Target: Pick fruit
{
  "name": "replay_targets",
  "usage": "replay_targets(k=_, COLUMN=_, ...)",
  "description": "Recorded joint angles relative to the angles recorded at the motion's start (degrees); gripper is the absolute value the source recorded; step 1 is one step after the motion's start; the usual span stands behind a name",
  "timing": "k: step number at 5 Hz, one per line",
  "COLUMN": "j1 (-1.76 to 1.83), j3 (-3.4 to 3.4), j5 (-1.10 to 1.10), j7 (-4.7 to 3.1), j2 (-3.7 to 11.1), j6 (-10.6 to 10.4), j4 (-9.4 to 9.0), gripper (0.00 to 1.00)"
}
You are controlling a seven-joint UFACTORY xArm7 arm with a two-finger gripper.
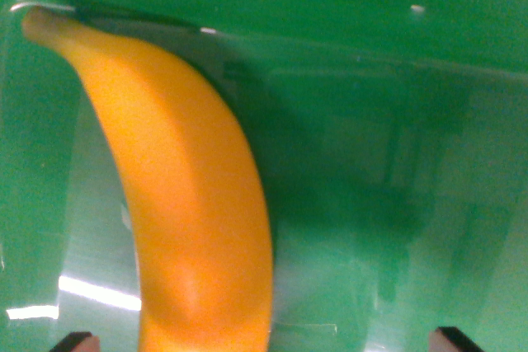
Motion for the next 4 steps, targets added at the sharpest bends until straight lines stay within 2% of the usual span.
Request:
replay_targets(k=1, j1=0.28, j3=0.22, j5=0.11, j7=0.03, j2=0.39, j6=-1.23, j4=-0.81, gripper=0.0)
replay_targets(k=4, j1=0.49, j3=0.38, j5=0.19, j7=0.05, j2=0.68, j6=-2.14, j4=-1.41, gripper=0.0)
